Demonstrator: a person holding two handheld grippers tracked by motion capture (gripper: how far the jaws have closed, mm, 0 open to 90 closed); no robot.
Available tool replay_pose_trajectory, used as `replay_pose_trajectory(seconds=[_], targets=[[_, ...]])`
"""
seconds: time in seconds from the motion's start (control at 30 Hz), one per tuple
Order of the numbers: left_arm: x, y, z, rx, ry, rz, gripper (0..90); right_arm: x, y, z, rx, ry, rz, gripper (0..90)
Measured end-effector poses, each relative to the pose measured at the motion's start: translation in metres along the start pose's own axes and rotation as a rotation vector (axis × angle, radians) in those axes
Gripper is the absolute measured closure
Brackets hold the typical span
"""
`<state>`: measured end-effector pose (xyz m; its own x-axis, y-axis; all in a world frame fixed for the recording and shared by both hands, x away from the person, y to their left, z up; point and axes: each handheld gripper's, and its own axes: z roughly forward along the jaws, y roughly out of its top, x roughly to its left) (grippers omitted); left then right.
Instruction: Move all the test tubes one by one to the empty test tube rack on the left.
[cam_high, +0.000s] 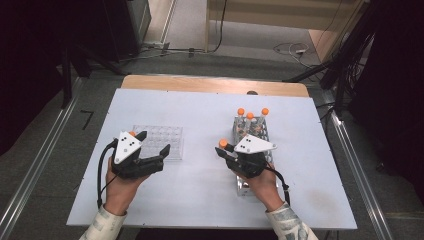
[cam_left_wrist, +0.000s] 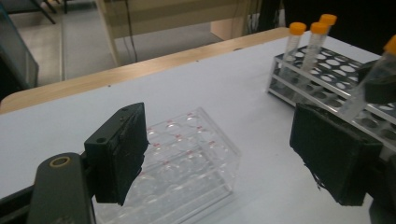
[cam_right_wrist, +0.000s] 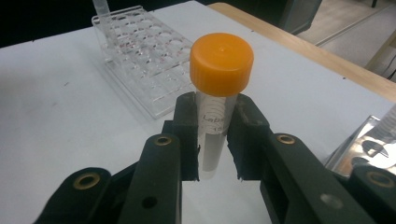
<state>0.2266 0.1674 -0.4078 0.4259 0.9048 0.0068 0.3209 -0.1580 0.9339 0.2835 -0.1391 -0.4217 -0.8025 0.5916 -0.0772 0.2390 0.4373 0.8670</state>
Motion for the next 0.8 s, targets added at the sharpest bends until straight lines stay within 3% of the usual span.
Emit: replay_pose_trajectory(seconds=[0.27, 0.8], targets=[[-0.018, -0.002, 0.006, 0.028, -0.067, 0.022, 19.2, 0.013, -0.001, 0.008, 0.023, 0.026, -0.034, 72.1], [-0.063, -0.003, 0.023, 0.017, -0.228, 0.05, 22.2, 0.039, 0.0, 0.02, 0.058, 0.076, -0.09, 72.0]])
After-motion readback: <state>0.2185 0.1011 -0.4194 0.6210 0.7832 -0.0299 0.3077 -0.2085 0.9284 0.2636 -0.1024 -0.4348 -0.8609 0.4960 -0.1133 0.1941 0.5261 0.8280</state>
